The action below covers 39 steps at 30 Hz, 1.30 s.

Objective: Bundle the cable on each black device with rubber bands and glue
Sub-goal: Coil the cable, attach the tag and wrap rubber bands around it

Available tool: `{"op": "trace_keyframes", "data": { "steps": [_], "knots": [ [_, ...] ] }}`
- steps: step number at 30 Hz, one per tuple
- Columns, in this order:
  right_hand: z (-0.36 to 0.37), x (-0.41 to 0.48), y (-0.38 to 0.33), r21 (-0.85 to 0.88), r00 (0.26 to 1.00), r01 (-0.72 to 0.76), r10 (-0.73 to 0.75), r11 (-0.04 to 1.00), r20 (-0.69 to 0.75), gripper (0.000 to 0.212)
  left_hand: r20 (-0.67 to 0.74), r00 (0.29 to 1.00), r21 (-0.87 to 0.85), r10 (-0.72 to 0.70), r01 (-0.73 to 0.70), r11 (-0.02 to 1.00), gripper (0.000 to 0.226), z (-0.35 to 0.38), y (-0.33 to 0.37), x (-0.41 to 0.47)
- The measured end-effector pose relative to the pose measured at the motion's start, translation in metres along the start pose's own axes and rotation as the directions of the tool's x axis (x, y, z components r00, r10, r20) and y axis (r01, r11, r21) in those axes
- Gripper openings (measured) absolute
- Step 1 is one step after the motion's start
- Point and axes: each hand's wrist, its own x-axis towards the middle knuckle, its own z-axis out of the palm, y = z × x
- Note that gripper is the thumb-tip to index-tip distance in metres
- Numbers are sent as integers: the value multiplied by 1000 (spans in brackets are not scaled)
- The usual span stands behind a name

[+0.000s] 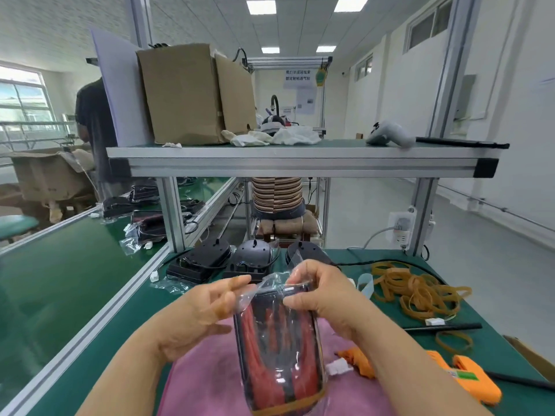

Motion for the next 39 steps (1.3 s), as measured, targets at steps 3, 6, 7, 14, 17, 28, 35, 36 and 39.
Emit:
{"op": "trace_keyframes", "data": {
  "steps": [3,6,7,14,17,28,35,36,39],
  "knots": [
    [5,-3,7,-6,999,29,-29,1000,-34,28,-68,998,292,13,8,956,100,5,8,1],
    [4,-6,5,-58,997,68,-70,996,-32,26,-118,993,394,-4,50,918,69,10,13,1],
    [3,-9,3,-93,996,80,-83,992,-22,25,-106,994,395,-1,43,918,56,12,15,1],
    [-3,-18,-9,-247,986,164,-152,955,67,29,-73,997,301,20,2,954,37,16,13,3],
    [-4,-21,-13,-222,989,132,-113,966,95,26,-39,999,263,25,-14,965,39,20,12,1],
    [50,-45,-45,-759,952,169,-303,629,-39,39,-211,973,410,94,1,912,46,32,10,8],
    [52,-40,-51,-789,980,88,-197,608,-42,20,-199,973,447,119,-18,894,57,31,8,9],
    [53,-41,-52,-796,982,79,-183,600,-40,15,-202,970,458,133,-27,888,55,31,8,9],
    [54,-43,-56,-815,989,60,-147,576,-31,11,-205,968,487,145,-28,873,63,33,9,8]
  ]
}}
